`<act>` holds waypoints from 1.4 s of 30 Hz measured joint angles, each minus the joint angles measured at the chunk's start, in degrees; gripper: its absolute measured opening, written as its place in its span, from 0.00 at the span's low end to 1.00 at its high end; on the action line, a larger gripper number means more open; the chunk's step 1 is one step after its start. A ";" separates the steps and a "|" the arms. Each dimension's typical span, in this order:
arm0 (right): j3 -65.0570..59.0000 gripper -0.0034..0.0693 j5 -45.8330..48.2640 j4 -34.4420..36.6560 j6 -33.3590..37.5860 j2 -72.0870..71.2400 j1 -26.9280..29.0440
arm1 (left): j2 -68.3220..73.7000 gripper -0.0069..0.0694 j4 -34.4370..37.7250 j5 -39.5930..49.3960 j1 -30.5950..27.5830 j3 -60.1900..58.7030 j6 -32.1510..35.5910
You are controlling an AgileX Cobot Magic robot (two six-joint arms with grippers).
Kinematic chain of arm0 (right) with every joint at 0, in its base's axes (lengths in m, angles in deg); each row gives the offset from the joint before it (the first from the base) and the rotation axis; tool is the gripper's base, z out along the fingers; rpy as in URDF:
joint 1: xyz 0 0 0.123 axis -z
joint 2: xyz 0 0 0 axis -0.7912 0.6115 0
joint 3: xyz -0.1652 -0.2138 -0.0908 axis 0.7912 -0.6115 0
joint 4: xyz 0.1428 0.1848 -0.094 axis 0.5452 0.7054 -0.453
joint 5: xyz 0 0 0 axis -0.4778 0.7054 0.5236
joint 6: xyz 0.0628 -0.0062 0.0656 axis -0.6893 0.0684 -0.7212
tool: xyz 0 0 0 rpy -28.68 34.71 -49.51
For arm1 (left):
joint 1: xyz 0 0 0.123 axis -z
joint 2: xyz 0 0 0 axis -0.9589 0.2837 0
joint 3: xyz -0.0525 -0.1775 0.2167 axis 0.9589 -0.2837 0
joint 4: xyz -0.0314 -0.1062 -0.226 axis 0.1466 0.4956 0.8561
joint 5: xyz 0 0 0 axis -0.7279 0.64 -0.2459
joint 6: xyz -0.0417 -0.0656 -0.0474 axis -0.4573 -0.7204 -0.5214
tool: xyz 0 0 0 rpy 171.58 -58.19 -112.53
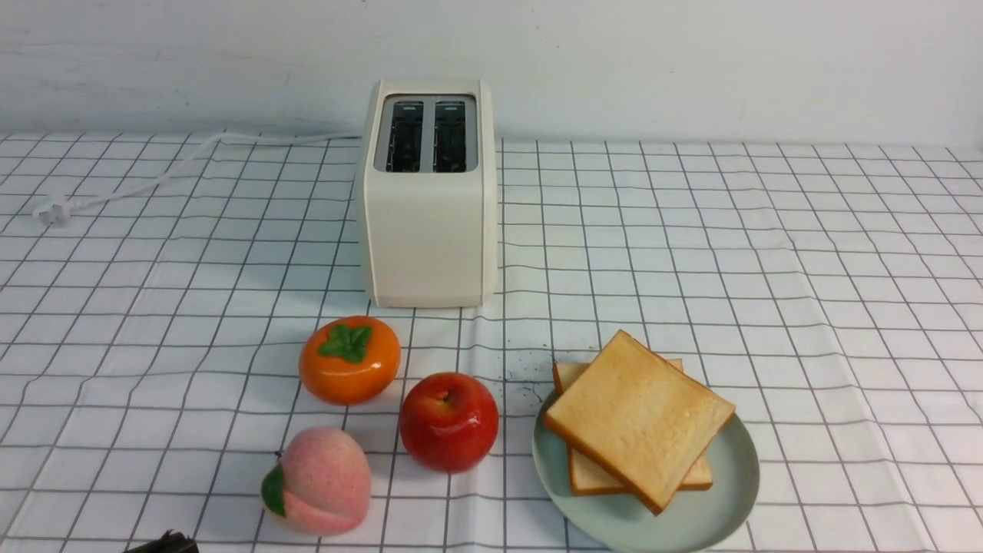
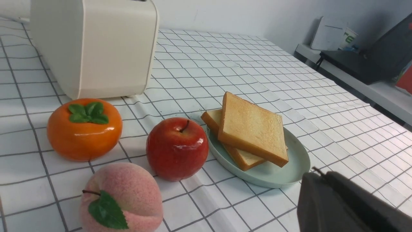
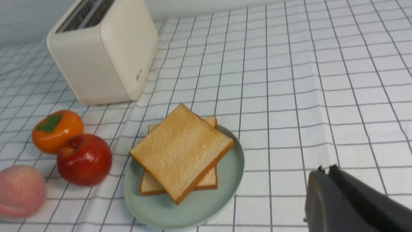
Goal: Take toasted bread from bread machine on white checkered table place on plate.
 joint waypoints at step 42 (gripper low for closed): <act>-29.91 0.02 -17.39 -6.04 6.01 -12.30 -1.07 | -0.28 0.08 0.35 0.27 0.00 -0.02 0.00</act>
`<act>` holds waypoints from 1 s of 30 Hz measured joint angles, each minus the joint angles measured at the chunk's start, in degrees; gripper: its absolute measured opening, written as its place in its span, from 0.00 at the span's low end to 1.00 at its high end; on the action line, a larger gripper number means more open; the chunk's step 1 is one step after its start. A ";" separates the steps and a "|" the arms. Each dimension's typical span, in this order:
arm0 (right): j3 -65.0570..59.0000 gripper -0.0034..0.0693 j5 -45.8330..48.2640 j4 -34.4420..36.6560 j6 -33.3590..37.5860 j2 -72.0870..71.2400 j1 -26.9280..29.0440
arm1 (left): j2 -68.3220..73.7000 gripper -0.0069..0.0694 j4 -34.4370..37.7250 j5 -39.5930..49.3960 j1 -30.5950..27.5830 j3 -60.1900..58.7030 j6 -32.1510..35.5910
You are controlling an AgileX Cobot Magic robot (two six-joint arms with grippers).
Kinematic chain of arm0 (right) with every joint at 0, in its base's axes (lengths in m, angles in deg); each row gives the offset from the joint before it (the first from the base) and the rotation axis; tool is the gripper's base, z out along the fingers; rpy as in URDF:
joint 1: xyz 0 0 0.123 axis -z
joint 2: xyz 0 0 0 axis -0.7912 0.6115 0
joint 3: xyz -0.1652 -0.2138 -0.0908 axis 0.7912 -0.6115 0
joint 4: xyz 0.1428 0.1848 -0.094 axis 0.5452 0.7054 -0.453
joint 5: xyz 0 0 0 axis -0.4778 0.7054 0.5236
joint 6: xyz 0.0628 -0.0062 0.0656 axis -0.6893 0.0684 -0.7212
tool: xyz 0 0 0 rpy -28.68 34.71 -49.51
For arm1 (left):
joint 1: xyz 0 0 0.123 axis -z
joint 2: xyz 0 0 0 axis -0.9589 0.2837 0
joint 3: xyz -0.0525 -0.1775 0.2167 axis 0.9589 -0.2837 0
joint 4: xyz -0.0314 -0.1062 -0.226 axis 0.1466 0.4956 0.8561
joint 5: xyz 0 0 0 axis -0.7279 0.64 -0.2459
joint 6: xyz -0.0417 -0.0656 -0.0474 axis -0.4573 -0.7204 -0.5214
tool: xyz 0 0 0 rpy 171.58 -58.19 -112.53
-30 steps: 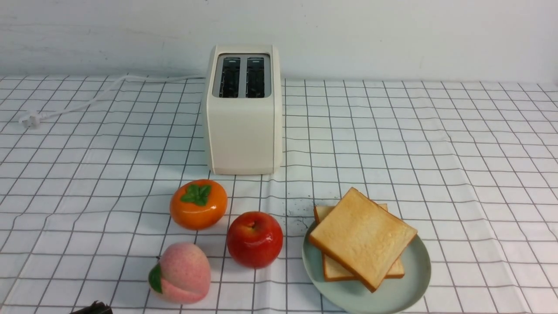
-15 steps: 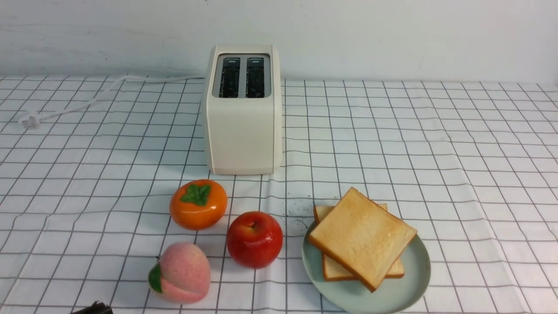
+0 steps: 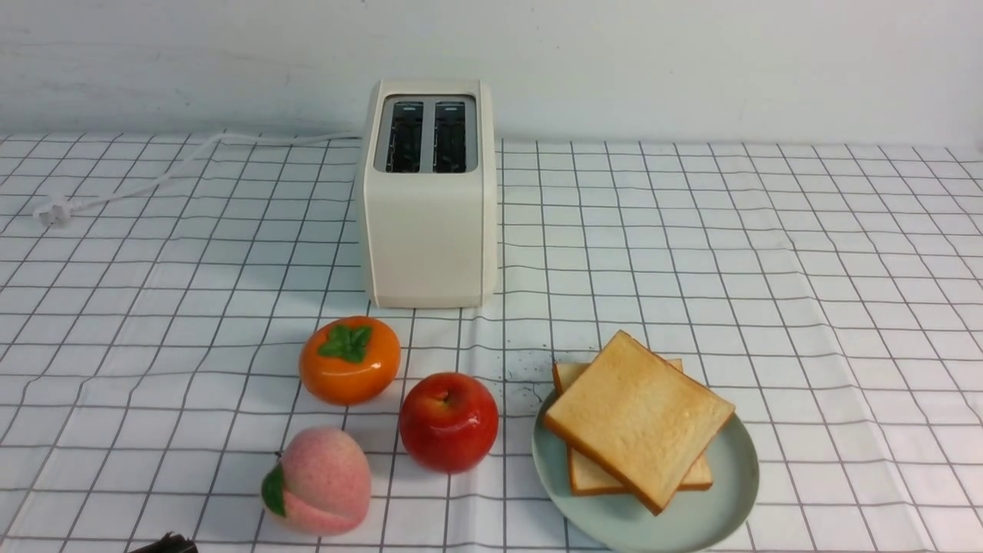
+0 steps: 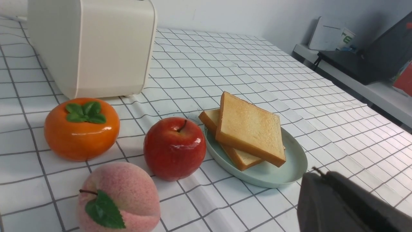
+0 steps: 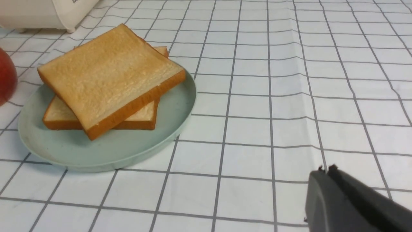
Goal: Take toasted bread from bread machine on white checkered table place on plate.
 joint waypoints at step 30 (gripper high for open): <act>0.00 0.04 0.00 0.05 0.05 0.00 0.00 | -1.36 0.07 -0.71 -8.74 -6.52 -0.47 0.00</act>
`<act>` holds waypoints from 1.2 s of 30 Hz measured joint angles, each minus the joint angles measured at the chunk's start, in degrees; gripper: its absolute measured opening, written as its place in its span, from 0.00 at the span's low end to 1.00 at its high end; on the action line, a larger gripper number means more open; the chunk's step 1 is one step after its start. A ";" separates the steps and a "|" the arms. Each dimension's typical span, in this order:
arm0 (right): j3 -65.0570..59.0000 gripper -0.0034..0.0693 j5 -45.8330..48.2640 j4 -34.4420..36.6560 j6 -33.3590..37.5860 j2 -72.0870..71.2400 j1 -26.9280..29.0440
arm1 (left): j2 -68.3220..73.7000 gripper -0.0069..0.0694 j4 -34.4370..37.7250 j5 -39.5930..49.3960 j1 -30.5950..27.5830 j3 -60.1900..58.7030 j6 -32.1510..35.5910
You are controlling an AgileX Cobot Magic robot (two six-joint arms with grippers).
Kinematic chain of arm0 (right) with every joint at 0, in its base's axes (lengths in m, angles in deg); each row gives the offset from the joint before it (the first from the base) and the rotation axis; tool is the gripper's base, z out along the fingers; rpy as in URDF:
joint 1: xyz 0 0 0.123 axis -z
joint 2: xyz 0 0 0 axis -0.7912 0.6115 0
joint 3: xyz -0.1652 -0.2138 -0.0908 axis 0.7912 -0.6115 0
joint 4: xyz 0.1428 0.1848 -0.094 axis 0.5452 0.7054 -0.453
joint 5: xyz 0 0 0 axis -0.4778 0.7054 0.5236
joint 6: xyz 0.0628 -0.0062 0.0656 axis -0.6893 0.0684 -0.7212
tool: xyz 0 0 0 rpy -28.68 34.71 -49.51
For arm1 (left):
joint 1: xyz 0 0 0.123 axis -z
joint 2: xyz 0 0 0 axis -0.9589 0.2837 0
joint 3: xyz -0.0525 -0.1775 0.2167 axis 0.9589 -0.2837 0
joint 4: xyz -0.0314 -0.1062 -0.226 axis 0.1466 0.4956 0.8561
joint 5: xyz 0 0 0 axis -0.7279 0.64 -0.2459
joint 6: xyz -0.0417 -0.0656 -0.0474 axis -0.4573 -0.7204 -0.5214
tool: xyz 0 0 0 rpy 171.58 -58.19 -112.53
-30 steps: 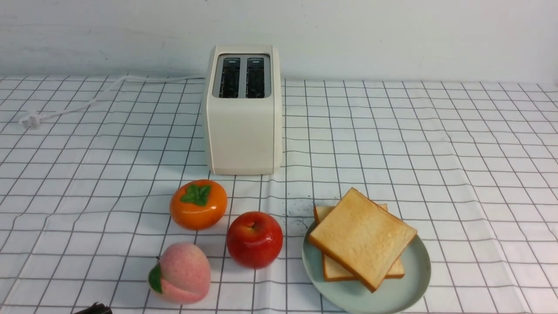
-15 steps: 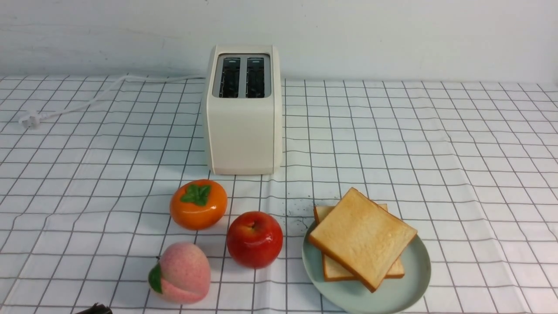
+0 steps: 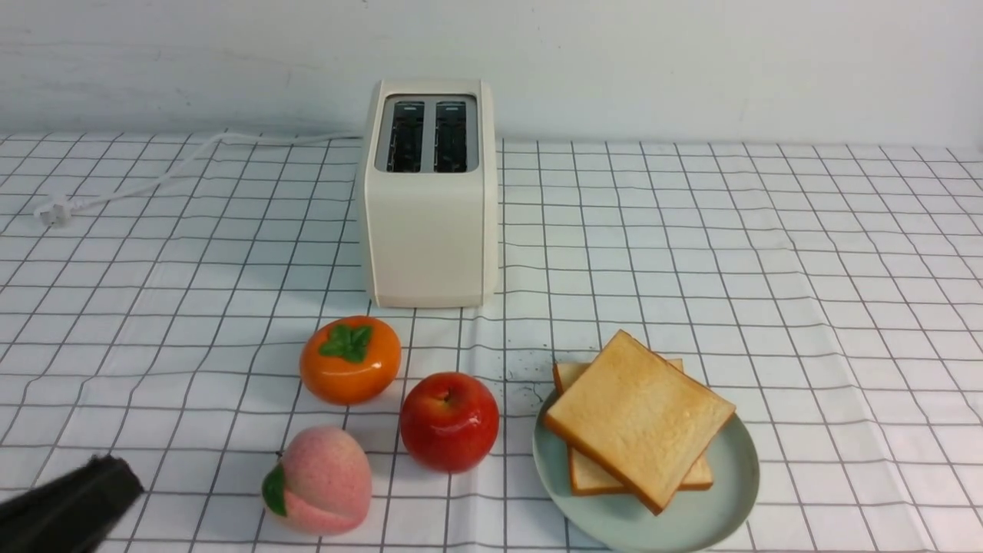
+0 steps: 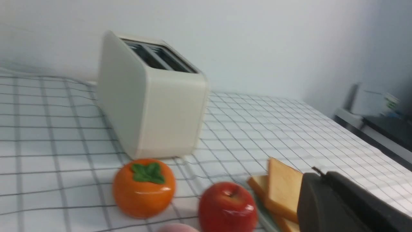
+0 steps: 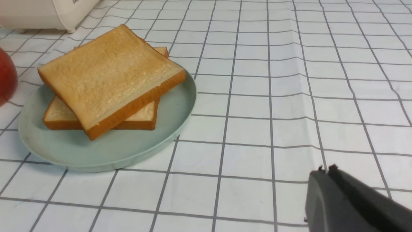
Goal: Take toasted bread from bread machine on white checkered table place on plate.
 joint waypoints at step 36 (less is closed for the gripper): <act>0.05 0.09 0.18 0.00 0.00 0.00 0.00 | -11.39 0.07 -25.67 19.90 -25.45 -11.53 -28.35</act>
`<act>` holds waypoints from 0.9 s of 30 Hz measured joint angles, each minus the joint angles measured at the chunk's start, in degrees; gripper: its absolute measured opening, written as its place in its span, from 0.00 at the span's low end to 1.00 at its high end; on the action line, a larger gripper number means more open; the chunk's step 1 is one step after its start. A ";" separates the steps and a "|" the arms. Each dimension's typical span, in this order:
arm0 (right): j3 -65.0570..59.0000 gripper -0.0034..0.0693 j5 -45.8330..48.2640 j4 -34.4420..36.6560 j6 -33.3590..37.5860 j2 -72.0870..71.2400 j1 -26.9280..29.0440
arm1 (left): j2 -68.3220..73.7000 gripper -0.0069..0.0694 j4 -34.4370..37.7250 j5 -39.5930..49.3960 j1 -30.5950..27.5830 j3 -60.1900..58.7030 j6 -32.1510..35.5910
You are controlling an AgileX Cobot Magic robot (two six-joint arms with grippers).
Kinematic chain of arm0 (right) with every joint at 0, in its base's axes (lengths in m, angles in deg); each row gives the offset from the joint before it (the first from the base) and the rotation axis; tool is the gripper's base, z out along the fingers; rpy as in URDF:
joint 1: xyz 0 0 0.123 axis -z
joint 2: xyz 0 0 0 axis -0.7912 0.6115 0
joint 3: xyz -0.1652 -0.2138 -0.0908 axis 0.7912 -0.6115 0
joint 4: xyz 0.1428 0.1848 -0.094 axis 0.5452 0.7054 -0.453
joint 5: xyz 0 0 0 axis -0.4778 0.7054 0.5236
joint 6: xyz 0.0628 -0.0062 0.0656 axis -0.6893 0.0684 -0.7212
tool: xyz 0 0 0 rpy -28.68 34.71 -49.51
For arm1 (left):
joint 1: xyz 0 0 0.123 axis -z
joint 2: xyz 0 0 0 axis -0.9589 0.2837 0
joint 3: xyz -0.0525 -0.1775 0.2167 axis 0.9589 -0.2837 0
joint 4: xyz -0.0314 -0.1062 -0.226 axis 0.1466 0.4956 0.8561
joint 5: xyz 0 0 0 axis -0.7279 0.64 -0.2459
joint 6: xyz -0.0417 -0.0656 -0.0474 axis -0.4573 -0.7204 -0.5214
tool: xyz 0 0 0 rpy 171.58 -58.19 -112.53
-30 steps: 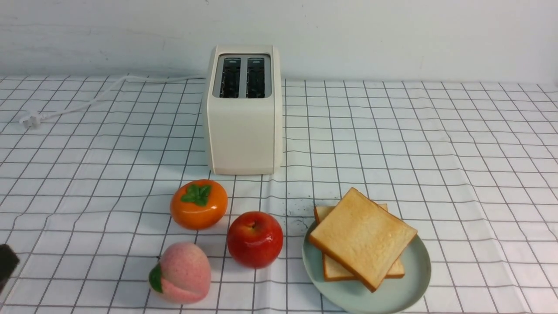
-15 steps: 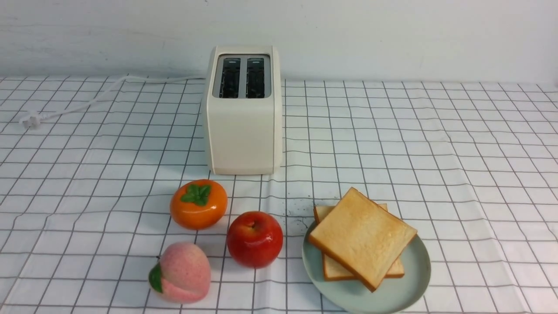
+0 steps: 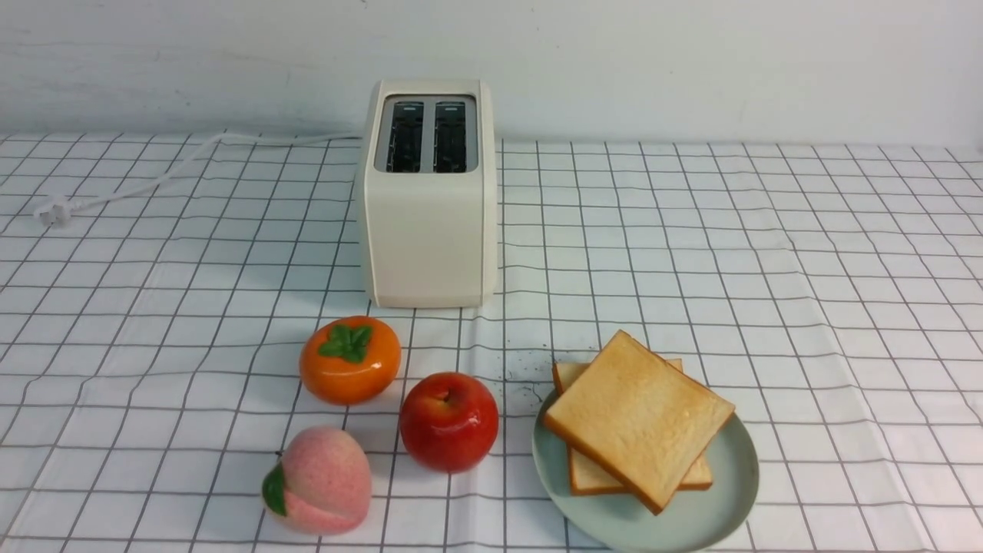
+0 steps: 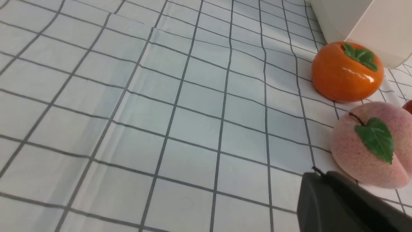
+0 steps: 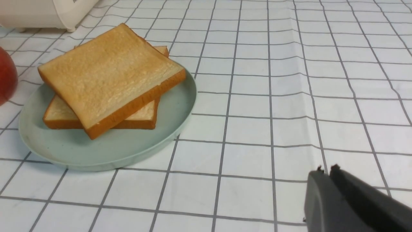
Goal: Take toasted bread from bread machine on white checkered table place on plate.
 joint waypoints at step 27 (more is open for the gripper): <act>0.00 0.11 0.00 0.01 0.00 0.00 0.00 | 0.00 0.08 -0.14 0.00 0.00 0.00 -0.06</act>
